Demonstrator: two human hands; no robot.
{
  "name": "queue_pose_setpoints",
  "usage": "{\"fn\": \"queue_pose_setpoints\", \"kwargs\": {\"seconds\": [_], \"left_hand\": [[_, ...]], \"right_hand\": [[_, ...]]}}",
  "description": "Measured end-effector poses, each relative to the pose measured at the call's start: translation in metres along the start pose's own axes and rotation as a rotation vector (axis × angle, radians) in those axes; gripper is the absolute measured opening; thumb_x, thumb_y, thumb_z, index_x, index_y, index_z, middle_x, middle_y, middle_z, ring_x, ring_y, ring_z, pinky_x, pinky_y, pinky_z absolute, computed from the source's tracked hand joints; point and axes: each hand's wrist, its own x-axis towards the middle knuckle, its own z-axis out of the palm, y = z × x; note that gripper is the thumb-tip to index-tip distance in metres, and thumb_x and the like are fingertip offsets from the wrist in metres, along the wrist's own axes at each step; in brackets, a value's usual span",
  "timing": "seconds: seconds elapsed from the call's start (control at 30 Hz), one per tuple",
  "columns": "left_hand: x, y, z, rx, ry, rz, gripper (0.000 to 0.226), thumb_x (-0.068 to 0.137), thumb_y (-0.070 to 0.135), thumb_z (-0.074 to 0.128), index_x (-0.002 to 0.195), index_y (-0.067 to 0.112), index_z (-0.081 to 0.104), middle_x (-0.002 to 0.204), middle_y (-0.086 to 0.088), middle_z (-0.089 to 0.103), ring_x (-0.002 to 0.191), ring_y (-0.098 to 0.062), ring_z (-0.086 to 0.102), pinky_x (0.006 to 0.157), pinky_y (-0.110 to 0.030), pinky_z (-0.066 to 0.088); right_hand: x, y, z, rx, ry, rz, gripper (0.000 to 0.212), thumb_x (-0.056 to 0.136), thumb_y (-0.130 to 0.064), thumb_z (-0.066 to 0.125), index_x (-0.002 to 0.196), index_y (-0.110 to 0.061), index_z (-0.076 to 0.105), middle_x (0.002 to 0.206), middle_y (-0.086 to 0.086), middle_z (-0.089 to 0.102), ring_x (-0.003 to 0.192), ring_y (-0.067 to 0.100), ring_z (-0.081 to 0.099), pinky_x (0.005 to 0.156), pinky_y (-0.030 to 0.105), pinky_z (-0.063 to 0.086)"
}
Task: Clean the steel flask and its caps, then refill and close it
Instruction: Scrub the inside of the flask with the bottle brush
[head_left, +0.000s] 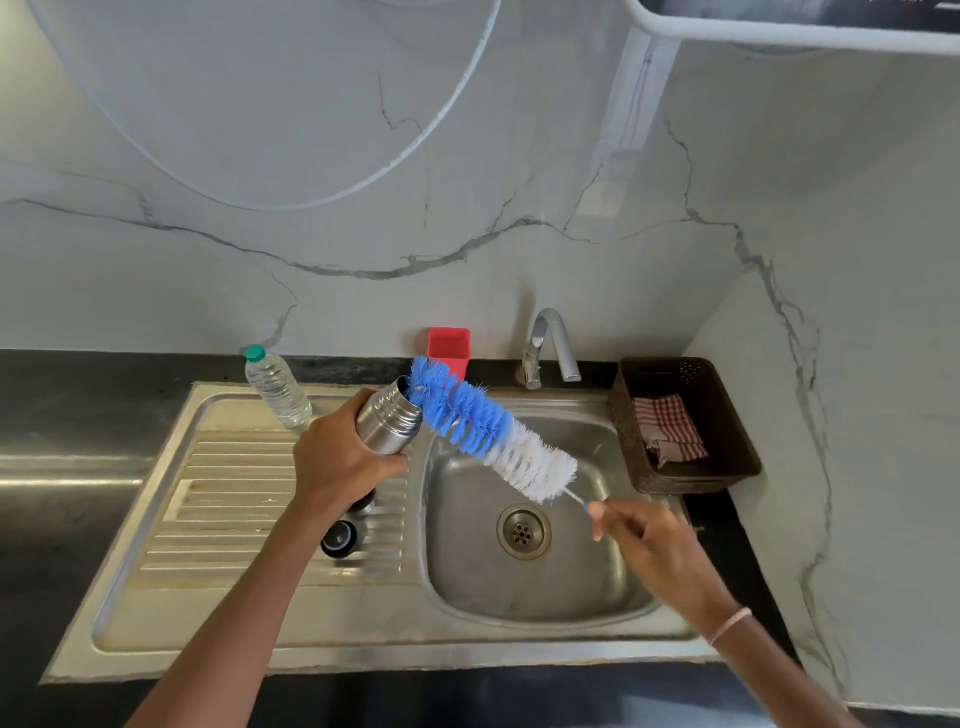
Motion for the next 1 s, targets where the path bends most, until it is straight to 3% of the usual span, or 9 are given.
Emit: {"fn": "queue_pose_setpoints", "kwargs": {"seconds": [0.1,0.17,0.27,0.4,0.5,0.63,0.73,0.9,1.0], "left_hand": [[0.000,0.004,0.006,-0.010,-0.014,-0.037,0.062,0.054,0.034,0.092,0.105,0.040,0.056,0.079,0.018,0.067,0.071,-0.009,0.063,0.070,-0.031,0.046],[-0.001,0.005,0.010,-0.012,-0.020,-0.067,0.059,0.055,0.033,0.092,0.103,0.037,0.058,0.079,0.017,0.066,0.071,-0.008,0.064,0.069,-0.031,0.047],[-0.001,0.007,0.015,-0.009,-0.035,-0.094,0.055,0.056,0.034,0.092,0.099,0.033,0.058,0.078,0.015,0.068,0.068,-0.006,0.063,0.068,-0.030,0.047],[-0.002,0.011,0.020,0.016,-0.067,-0.067,0.055,0.056,0.037,0.092,0.099,0.034,0.058,0.079,0.015,0.068,0.067,-0.005,0.062,0.064,-0.028,0.043],[-0.003,0.012,0.020,-0.035,-0.082,-0.079,0.053,0.057,0.034,0.092,0.098,0.033,0.059,0.079,0.015,0.069,0.067,-0.005,0.065,0.061,-0.026,0.044],[-0.005,0.012,0.017,-0.121,-0.102,-0.093,0.052,0.057,0.027,0.093,0.098,0.033,0.061,0.079,0.012,0.072,0.067,-0.007,0.068,0.060,-0.026,0.049],[-0.006,0.008,0.016,-0.202,-0.120,-0.110,0.056,0.057,0.023,0.094,0.101,0.033,0.061,0.083,0.010,0.073,0.069,-0.010,0.071,0.066,-0.034,0.058],[-0.007,0.004,0.019,-0.373,-0.203,-0.184,0.072,0.063,0.022,0.097,0.116,0.025,0.049,0.095,0.002,0.073,0.078,-0.019,0.073,0.073,-0.042,0.060],[-0.009,0.004,0.023,-0.471,-0.233,-0.197,0.076,0.060,0.042,0.096,0.116,0.025,0.047,0.099,0.001,0.073,0.084,-0.016,0.074,0.078,-0.041,0.060]], "right_hand": [[-0.021,-0.018,0.006,-0.206,0.105,0.010,0.045,0.094,-0.067,0.041,0.076,-0.032,0.064,0.044,-0.009,0.044,0.039,0.013,0.038,0.042,0.021,0.030],[-0.029,-0.036,-0.001,-0.432,0.161,0.028,0.049,0.097,-0.066,0.033,0.078,-0.030,0.061,0.046,-0.007,0.047,0.041,0.015,0.045,0.041,0.026,0.034],[-0.030,-0.072,-0.026,-0.688,0.183,0.043,0.050,0.101,-0.061,0.029,0.075,-0.025,0.051,0.057,-0.007,0.052,0.049,0.018,0.041,0.043,0.028,0.027],[-0.011,-0.101,-0.064,-0.756,0.124,0.030,0.053,0.100,-0.063,0.023,0.080,-0.025,0.054,0.063,-0.007,0.054,0.058,0.017,0.053,0.057,0.035,0.045],[0.018,-0.096,-0.083,-0.495,-0.032,0.085,0.045,0.103,-0.055,0.040,0.077,-0.029,0.066,0.060,-0.008,0.055,0.052,0.011,0.050,0.059,0.031,0.047],[0.035,-0.063,-0.076,0.145,-0.342,0.339,0.038,0.102,-0.046,0.052,0.088,-0.021,0.076,0.057,-0.003,0.044,0.044,0.010,0.030,0.042,0.024,0.026],[0.020,-0.040,-0.046,0.351,-0.445,0.403,0.034,0.094,-0.053,0.059,0.094,-0.023,0.077,0.059,-0.006,0.041,0.048,0.011,0.023,0.044,0.025,0.017],[-0.007,-0.027,0.018,0.526,-0.353,0.389,0.029,0.096,-0.038,0.064,0.104,-0.011,0.073,0.057,-0.006,0.038,0.048,0.008,0.023,0.041,0.020,0.018],[-0.016,-0.024,0.045,0.596,-0.239,0.344,0.023,0.102,-0.026,0.061,0.107,-0.004,0.061,0.059,-0.004,0.030,0.049,0.008,0.021,0.039,0.019,0.017]]}}
